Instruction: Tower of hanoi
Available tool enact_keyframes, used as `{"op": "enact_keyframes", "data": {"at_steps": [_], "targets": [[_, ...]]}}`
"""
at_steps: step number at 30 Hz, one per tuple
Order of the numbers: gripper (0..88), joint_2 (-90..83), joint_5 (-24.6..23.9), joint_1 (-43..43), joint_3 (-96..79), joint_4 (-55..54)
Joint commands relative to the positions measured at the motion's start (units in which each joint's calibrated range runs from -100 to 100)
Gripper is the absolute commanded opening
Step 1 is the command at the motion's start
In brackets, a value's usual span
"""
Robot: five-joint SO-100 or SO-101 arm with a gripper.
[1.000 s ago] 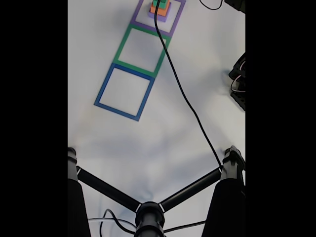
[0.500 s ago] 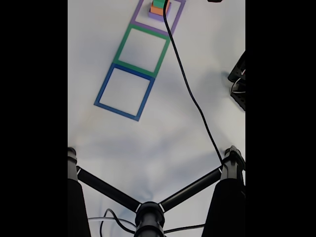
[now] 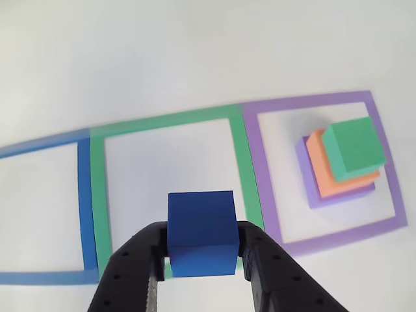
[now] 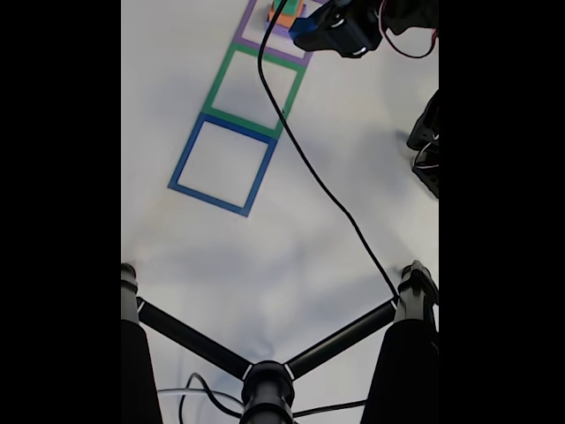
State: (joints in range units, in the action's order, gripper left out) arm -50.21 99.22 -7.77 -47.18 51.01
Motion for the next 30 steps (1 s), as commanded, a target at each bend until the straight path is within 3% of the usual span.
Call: {"op": "enact_keyframes", "data": {"at_steps": [1, 9, 30], "targets": [[8.3, -0.5, 0.8, 0.6, -10.9, -19.4], [8.7, 7.4, 0.8, 1.6, -23.7, -45.1], [9.3, 38.3, 0.8, 0.1, -32.5, -88.1]]}}
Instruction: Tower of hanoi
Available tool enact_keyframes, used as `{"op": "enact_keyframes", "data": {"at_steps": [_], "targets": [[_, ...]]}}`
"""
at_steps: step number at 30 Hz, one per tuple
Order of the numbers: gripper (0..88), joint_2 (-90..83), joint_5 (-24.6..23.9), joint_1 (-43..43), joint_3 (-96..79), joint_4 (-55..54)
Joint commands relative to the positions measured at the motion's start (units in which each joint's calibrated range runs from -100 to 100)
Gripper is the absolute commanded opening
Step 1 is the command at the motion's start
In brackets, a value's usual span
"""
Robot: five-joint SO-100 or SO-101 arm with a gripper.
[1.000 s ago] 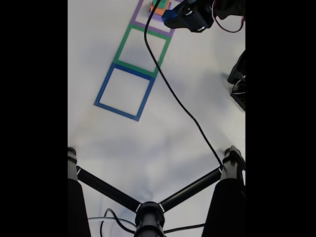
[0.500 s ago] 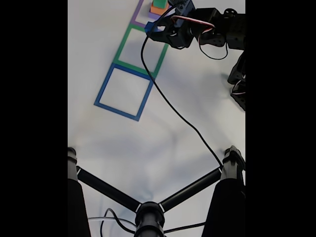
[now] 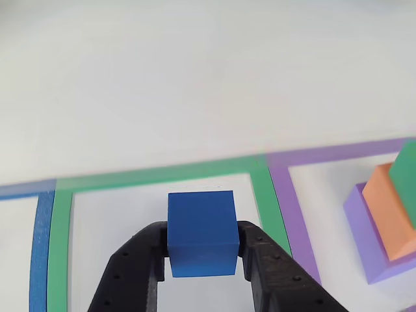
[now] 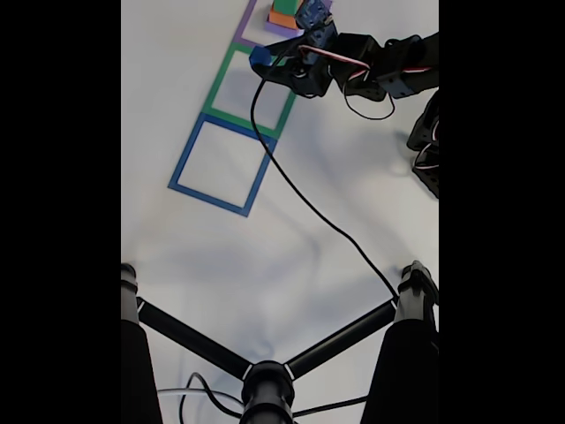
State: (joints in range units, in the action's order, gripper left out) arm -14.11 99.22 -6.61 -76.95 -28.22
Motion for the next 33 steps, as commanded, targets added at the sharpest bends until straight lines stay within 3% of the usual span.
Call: {"op": "enact_keyframes", "data": {"at_steps": [1, 15, 25, 33], "targets": [[9.3, 3.5, 0.8, -1.0, -3.6, -11.3], [9.5, 22.2, 0.8, 0.9, -1.9, -27.6], [10.2, 28.2, 0.8, 3.2, 1.6, -29.3], [24.7, 29.2, 0.8, 2.8, 0.9, -30.6]]}}
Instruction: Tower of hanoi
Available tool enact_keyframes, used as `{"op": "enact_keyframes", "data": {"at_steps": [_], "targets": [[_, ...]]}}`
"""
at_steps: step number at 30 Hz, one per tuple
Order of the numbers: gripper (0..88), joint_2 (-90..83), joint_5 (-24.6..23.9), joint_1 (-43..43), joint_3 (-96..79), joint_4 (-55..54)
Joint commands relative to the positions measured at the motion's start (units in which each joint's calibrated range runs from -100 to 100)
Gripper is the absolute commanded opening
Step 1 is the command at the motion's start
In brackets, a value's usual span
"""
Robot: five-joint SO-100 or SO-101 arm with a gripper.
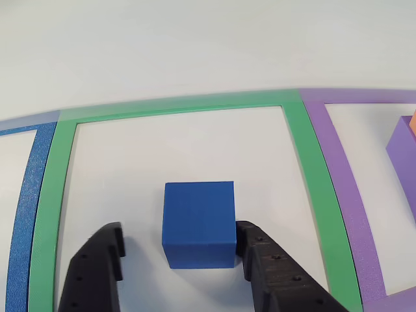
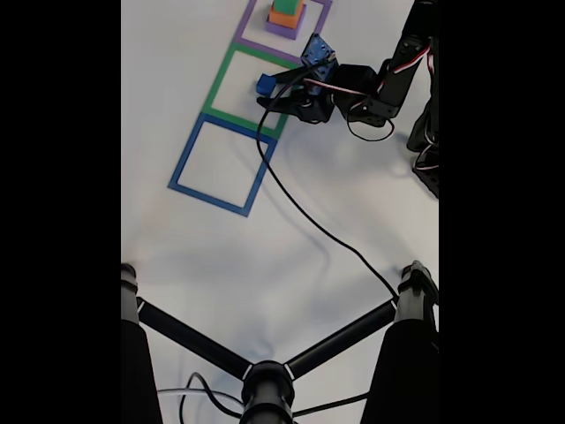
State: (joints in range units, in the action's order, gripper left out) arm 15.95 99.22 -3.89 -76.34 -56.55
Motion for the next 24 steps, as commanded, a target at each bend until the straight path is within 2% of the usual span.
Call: {"op": "enact_keyframes", "data": {"at_steps": [1, 6, 11, 13, 19, 22, 24], "targets": [[25.9, -1.3, 0.8, 0.0, 0.2, -2.3], [29.5, -6.2, 0.8, -0.8, -0.7, -0.5], [27.6, -21.7, 0.8, -1.5, -1.0, 13.0], [24.2, -29.4, 0.8, -2.2, 0.4, 22.4], [5.8, -49.0, 0.8, -4.1, 10.7, 55.7], [0.1, -57.5, 0.8, -5.1, 16.3, 71.3], [0.0, -61.5, 0.8, -6.2, 22.4, 83.8]]}}
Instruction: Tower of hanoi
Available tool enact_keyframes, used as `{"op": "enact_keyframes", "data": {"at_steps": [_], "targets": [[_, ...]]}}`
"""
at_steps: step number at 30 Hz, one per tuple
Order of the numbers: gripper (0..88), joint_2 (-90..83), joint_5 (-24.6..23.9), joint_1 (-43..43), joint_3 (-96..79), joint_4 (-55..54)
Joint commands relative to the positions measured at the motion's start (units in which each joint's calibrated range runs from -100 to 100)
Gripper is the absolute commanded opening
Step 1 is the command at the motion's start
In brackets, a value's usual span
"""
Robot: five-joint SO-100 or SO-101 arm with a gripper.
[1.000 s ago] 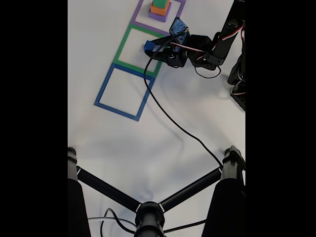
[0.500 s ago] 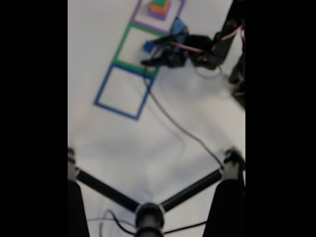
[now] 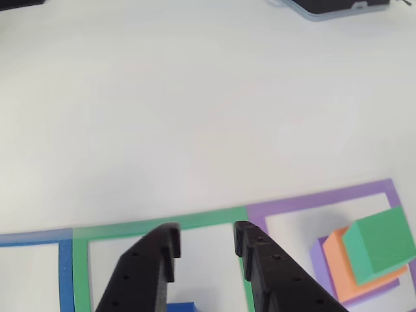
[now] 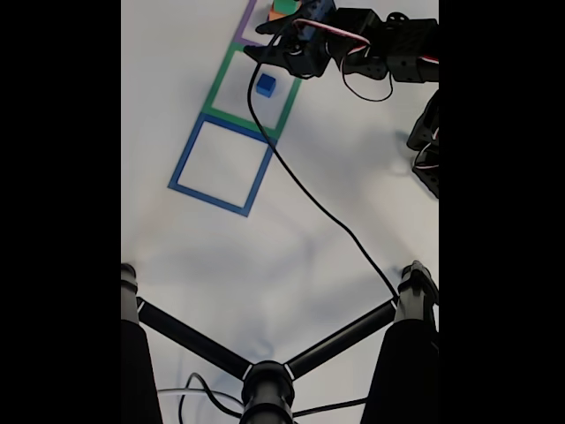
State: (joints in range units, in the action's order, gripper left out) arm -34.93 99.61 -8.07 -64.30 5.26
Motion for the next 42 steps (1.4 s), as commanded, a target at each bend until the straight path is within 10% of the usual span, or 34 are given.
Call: {"op": "enact_keyframes", "data": {"at_steps": [1, 9, 17, 26, 42], "targets": [[0.0, -12.2, 0.4, -2.7, 13.7, 28.3], [0.1, -18.1, 0.4, -10.6, 40.5, 66.2], [1.9, -23.0, 0.4, -18.9, 40.1, 72.8], [26.9, -26.4, 0.4, -23.0, 18.0, 50.9], [38.1, -18.2, 0.4, -26.4, -8.3, 7.6]]}}
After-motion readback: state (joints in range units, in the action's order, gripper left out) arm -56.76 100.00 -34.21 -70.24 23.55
